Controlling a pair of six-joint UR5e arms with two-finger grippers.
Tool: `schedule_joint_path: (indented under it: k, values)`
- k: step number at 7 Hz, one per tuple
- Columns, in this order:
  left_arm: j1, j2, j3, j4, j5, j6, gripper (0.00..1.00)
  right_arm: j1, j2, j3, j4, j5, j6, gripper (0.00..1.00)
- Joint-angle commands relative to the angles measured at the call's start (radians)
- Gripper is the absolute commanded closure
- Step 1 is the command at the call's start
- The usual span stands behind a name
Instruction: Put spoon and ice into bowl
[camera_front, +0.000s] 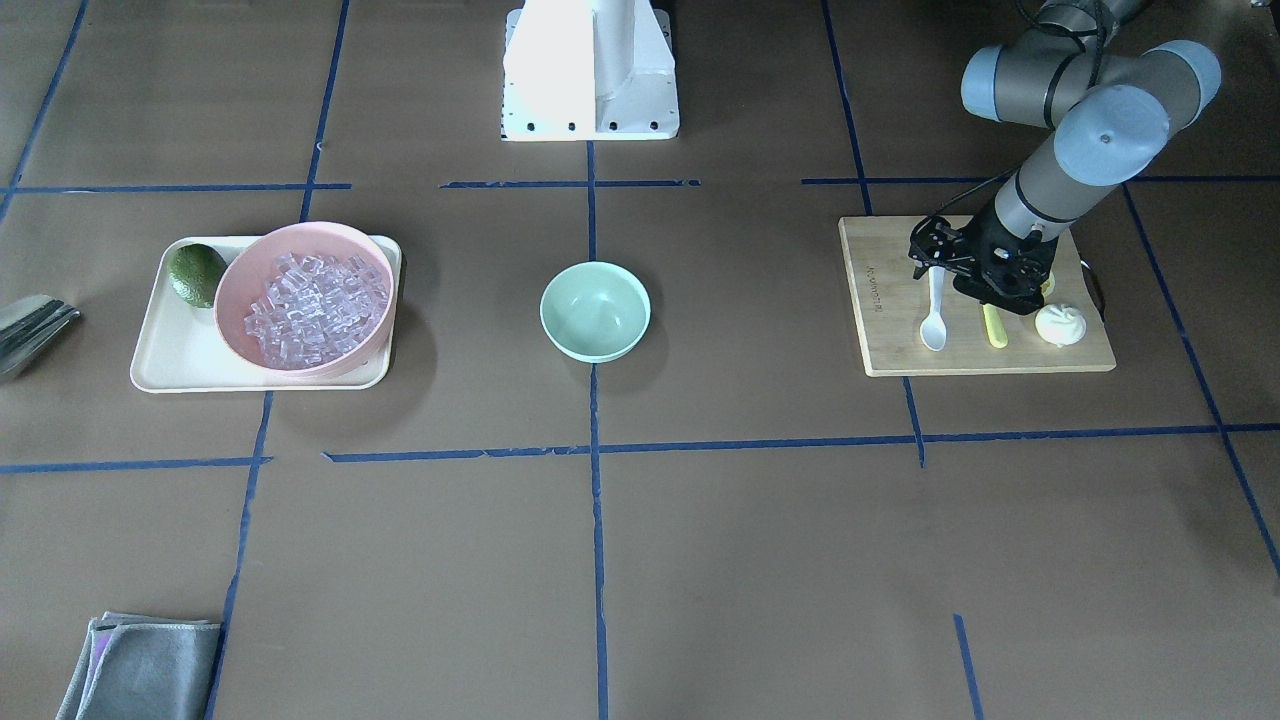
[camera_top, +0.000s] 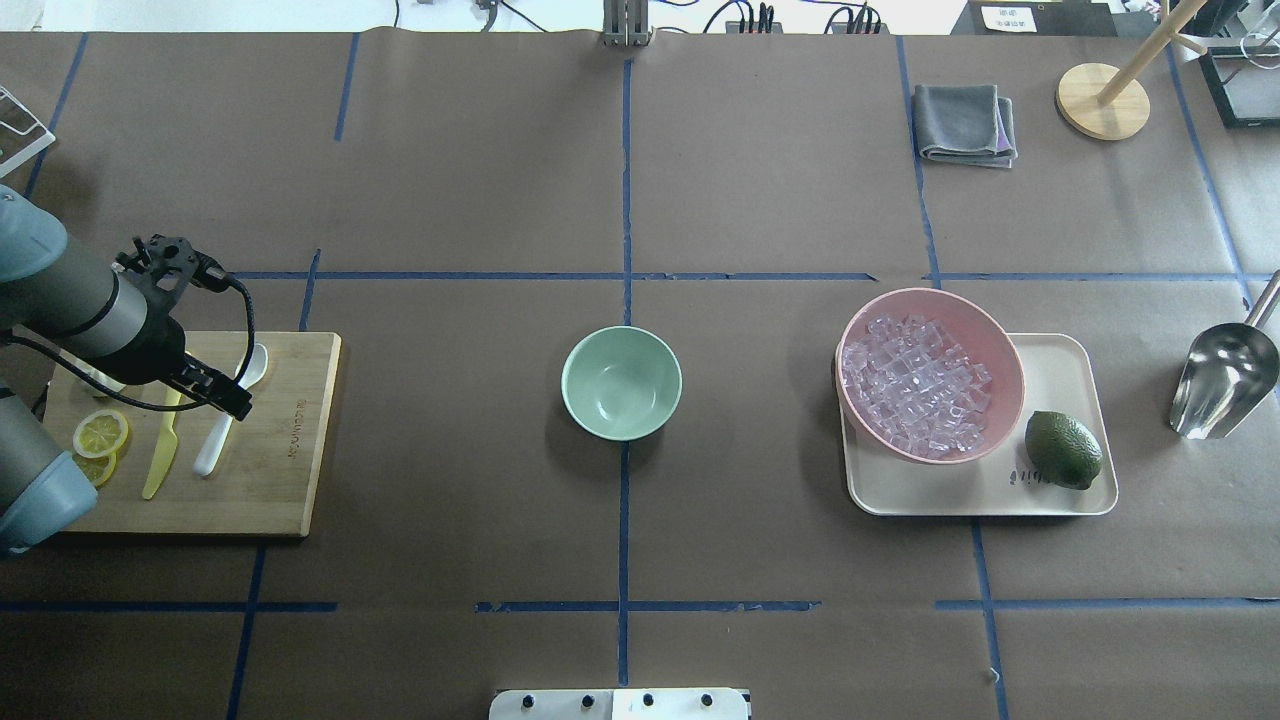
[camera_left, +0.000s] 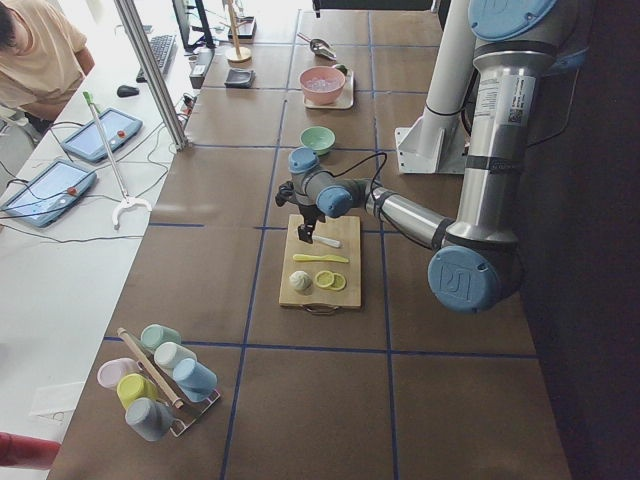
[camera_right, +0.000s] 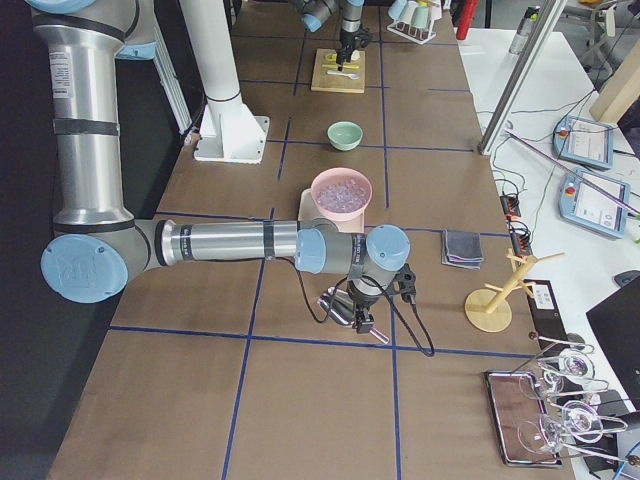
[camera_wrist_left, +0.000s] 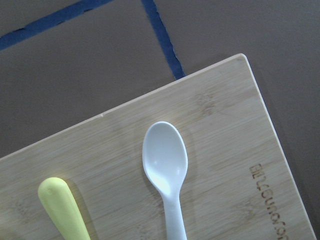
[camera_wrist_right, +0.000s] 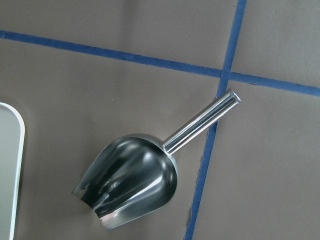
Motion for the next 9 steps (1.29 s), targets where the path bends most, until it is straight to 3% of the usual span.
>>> schedule_joint_path:
  k: [1,3,4,7,8,9]
  values:
    - [0.033,-0.005,0.020,-0.003,0.039,-0.003,0.11,-0.001,0.000,-0.002,0.000,0.000,0.004,0.01]
    - [0.036,-0.025,0.044,-0.003,0.039,-0.003,0.15,-0.001,0.000,-0.002,0.000,0.000,0.004,0.01]
    - [0.036,-0.025,0.047,-0.003,0.039,-0.003,0.25,-0.001,0.000,-0.002,0.000,0.000,0.004,0.01]
    - [0.036,-0.024,0.049,-0.001,0.039,-0.009,0.81,-0.002,-0.001,-0.002,-0.001,0.000,0.004,0.01]
    - [0.035,-0.023,0.049,-0.001,0.039,-0.009,0.95,-0.001,-0.001,-0.002,-0.001,0.000,0.004,0.01]
    - [0.035,-0.025,0.044,0.000,0.038,-0.021,1.00,-0.001,-0.001,-0.002,0.000,0.000,0.004,0.01]
